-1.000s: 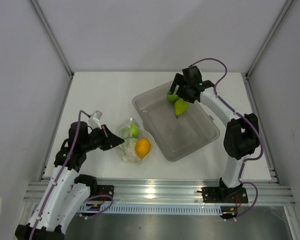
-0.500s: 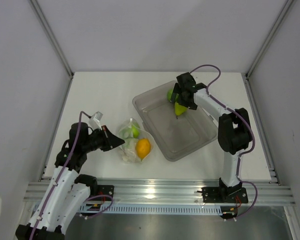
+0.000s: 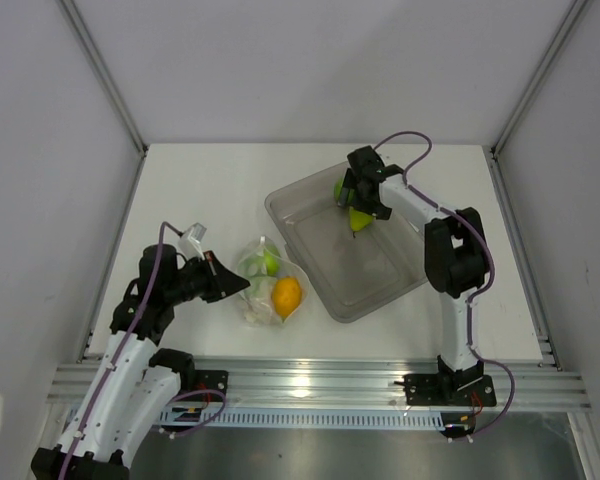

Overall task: Place the food in the zip-top bag and seal the zipper
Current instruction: Pick up the fake fruit from the bin.

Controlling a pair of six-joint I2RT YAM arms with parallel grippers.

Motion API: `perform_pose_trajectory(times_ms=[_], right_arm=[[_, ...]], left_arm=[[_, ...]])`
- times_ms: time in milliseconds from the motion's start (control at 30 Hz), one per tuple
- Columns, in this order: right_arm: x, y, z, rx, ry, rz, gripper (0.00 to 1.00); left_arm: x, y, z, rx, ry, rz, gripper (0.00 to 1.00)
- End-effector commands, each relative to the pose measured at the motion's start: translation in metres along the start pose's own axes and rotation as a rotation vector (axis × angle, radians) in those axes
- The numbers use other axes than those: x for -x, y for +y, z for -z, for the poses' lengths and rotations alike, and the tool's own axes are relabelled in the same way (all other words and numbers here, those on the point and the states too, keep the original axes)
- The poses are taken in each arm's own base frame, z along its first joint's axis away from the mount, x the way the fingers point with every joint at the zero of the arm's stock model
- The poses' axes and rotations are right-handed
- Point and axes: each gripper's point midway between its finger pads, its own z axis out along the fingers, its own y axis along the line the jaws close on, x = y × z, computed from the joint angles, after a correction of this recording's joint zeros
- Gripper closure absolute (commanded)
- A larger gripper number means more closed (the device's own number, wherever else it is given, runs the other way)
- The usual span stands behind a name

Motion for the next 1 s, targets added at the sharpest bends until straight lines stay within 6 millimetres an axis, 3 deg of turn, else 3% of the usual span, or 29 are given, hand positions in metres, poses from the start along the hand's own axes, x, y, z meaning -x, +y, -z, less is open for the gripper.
perform_pose_trajectory(times_ms=[0, 267, 433, 533, 700, 733, 767, 967], right_arm=[[0.012, -0.003, -0.005, -0.03, -0.032, -0.003, 0.01], [0.003, -0.006, -0.022, -0.053, -0.01, 0.003, 0.01], [0.004, -0.006, -0.03, -0.062, -0.022, 0.013, 0.09], [0.005, -0.005, -0.034, -0.063, -0.028, 0.025, 0.19], [0.001, -0.002, -0.035, -0.067, -0.036, 0.062, 0.49], [0.001, -0.001, -0.034, -0.07, -0.04, 0.07, 0.51], [-0.002, 0.004, -0.033, -0.067, -0.044, 0.09, 0.59], [-0.013, 0.011, -0.012, -0.095, -0.076, 0.152, 0.85]], left_arm=[[0.003, -0.008, -0.001, -0.04, -0.001, -0.037, 0.99], [0.003, -0.007, -0.002, -0.039, 0.006, -0.033, 0.99], [0.003, -0.007, -0.002, -0.038, 0.008, -0.033, 0.99], [0.004, -0.008, -0.003, -0.039, 0.012, -0.029, 0.99], [0.005, -0.01, -0.003, -0.046, 0.014, -0.028, 0.99], [0.005, -0.01, -0.003, -0.045, 0.016, -0.026, 0.99], [0.005, -0.01, -0.003, -0.045, 0.016, -0.028, 0.99], [0.004, -0.005, -0.001, -0.012, 0.023, -0.043, 0.99]])
